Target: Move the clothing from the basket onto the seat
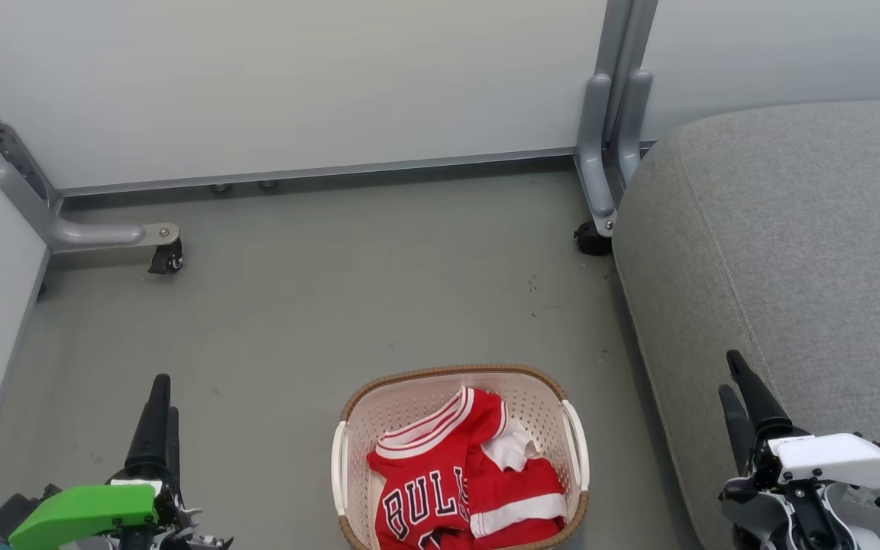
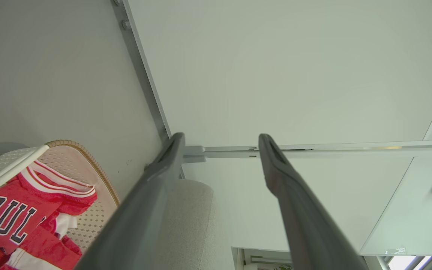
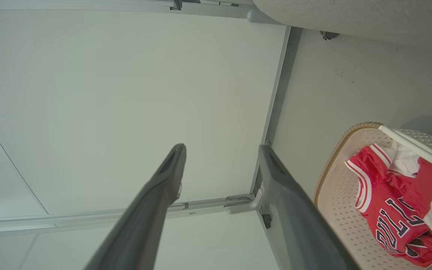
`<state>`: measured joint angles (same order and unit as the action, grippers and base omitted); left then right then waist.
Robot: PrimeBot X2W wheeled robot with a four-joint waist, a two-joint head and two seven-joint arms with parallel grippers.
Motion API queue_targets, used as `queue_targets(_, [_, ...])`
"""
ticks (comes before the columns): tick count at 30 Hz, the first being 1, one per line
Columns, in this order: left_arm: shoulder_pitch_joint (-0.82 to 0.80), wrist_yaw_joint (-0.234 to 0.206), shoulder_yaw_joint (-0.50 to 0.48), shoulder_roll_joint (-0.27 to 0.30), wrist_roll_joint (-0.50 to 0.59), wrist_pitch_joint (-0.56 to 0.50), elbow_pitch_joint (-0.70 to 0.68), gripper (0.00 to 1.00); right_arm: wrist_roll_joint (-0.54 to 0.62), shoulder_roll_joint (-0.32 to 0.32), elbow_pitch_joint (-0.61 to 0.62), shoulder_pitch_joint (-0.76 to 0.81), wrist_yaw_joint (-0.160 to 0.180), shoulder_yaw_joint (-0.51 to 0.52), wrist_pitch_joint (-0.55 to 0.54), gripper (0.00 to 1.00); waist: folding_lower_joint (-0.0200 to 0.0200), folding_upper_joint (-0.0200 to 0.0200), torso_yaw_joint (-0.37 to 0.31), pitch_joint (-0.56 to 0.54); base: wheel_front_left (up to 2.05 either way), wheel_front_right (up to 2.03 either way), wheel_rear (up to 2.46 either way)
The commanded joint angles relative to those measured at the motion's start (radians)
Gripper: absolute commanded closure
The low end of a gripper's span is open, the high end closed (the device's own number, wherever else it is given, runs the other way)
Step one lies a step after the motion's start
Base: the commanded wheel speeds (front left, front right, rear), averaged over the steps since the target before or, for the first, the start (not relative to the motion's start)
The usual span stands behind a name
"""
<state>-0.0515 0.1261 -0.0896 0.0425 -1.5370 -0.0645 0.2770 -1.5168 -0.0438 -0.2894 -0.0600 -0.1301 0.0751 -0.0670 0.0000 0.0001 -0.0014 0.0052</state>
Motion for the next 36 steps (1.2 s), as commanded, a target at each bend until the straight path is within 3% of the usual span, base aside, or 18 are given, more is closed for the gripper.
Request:
queue_targets(1, [-0.010, 0.001, -0.001, 0.009, 0.046, 0.010, -0.025, 0.00, 0.049, -0.009, 0.022, -0.013, 0.000, -0.005, 0.012, 0.00, 0.0000, -0.0001, 0.000, 0.000, 0.00, 0.00, 0.00])
queue_targets(15, [0.007, -0.019, 0.011, 0.003, 0.423, 0.070, -0.115, 0.00, 0.381, -0.014, 0.077, 0.001, 0.000, -0.063, 0.072, 0.00, 0.0000, -0.0001, -0.002, 0.004, 0.00, 0.00, 0.00])
queue_targets(36, [0.038, -0.067, 0.076, 0.013, 0.763, 0.147, -0.172, 0.00, 0.700, -0.036, 0.103, 0.021, -0.001, -0.149, 0.149, 0.00, 0.0000, -0.0001, -0.005, -0.003, 0.00, 0.00, 0.00])
